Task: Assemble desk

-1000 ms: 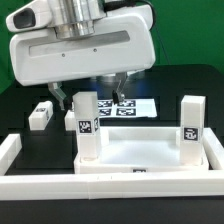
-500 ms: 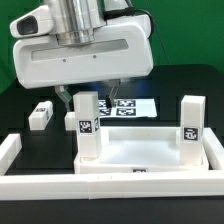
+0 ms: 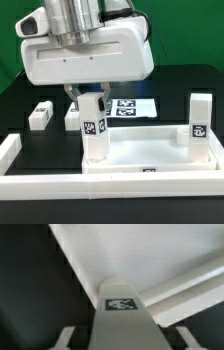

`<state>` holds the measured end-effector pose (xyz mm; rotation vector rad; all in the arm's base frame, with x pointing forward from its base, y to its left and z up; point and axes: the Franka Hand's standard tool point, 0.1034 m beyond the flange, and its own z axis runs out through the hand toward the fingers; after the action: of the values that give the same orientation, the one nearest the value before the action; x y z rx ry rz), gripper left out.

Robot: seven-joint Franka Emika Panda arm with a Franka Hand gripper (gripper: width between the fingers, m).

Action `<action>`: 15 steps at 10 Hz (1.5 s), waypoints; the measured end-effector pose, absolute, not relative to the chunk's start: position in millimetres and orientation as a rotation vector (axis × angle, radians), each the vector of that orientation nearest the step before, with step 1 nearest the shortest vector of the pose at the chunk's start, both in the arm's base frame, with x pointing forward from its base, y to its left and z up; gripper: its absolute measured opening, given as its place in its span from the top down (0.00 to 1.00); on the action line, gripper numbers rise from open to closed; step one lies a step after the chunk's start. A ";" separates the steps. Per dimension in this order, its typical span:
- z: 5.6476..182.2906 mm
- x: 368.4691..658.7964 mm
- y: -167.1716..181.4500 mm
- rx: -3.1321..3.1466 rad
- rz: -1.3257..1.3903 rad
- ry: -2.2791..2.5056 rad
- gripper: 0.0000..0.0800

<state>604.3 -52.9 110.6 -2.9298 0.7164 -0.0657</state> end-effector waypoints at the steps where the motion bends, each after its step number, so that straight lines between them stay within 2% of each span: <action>1: 109.7 604.9 -51.5 -2.883 -0.054 0.865 0.64; 6: 107.9 616.8 -46.5 -2.305 0.074 1.820 0.64; 8: 108.1 626.0 -43.0 -2.165 0.048 1.976 0.64; 10: 108.0 626.2 -42.7 -2.220 0.038 1.913 0.64; 11: 108.7 626.9 -43.4 -2.269 0.021 1.858 0.41; 12: 111.1 630.2 -45.6 -2.416 -0.041 1.659 0.27; 13: 111.2 630.6 -43.6 -2.574 -0.085 1.433 0.27; 14: 110.7 631.0 -36.4 -2.669 -0.105 1.278 0.20; 15: 110.2 630.8 -38.7 -2.703 -0.112 1.209 0.19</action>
Offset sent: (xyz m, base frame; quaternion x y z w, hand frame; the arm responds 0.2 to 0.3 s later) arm 0.0048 0.0000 -0.0086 0.0061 -0.0347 0.3072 0.9510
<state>630.8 -38.7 110.2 -2.7028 1.2088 -0.1120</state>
